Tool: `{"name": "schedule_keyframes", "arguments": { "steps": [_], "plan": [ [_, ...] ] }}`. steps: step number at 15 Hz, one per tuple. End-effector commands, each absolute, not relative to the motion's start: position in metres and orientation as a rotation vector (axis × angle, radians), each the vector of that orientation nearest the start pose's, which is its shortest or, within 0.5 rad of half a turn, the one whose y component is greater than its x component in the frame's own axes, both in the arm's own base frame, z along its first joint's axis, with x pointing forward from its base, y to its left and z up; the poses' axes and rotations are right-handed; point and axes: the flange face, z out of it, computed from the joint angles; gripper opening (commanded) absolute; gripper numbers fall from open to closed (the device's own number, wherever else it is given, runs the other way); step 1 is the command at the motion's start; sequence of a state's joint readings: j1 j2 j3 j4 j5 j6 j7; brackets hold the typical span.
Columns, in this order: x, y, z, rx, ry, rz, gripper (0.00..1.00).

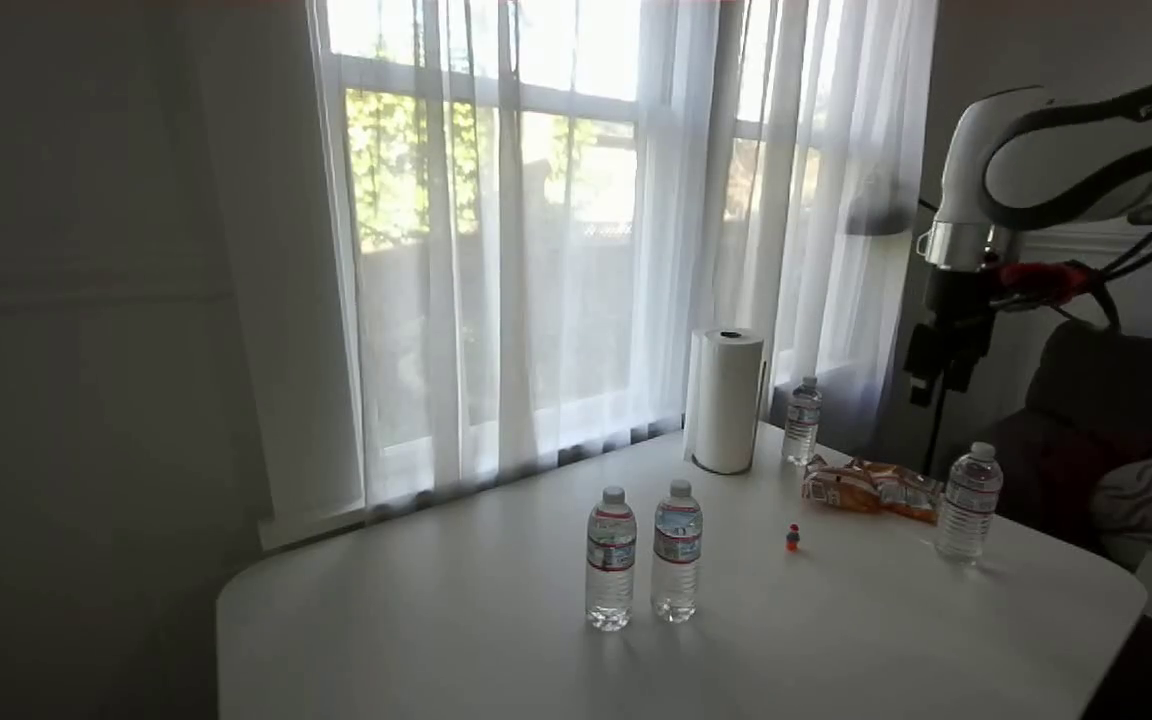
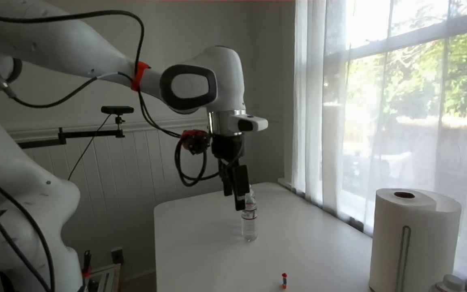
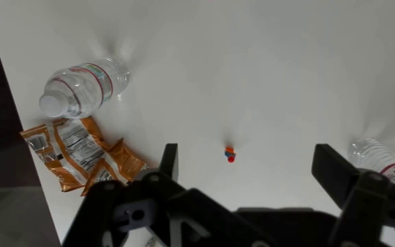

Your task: Pick up the water bottle to the far right and move it to the left, pick up the small orange toy and put it on top of the rightmost water bottle

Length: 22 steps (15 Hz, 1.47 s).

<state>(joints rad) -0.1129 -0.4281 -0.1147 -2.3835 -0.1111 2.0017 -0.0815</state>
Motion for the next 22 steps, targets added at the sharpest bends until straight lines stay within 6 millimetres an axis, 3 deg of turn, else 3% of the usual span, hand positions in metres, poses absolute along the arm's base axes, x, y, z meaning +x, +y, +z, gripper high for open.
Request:
{"name": "schedule_keyframes", "arguments": {
  "steps": [1, 6, 11, 16, 22],
  "plan": [
    [0.431, -0.154, 0.481, -3.218, 0.221, -0.025, 1.0],
    [0.431, -0.218, 0.458, -3.182, 0.42, 0.035, 1.0],
    [0.42, -0.261, 0.432, -3.153, 0.579, 0.063, 1.0],
    [0.412, -0.289, 0.41, -3.12, 0.675, 0.071, 1.0],
    [0.413, -0.295, 0.384, -3.083, 0.695, 0.099, 1.0]
  ]
}}
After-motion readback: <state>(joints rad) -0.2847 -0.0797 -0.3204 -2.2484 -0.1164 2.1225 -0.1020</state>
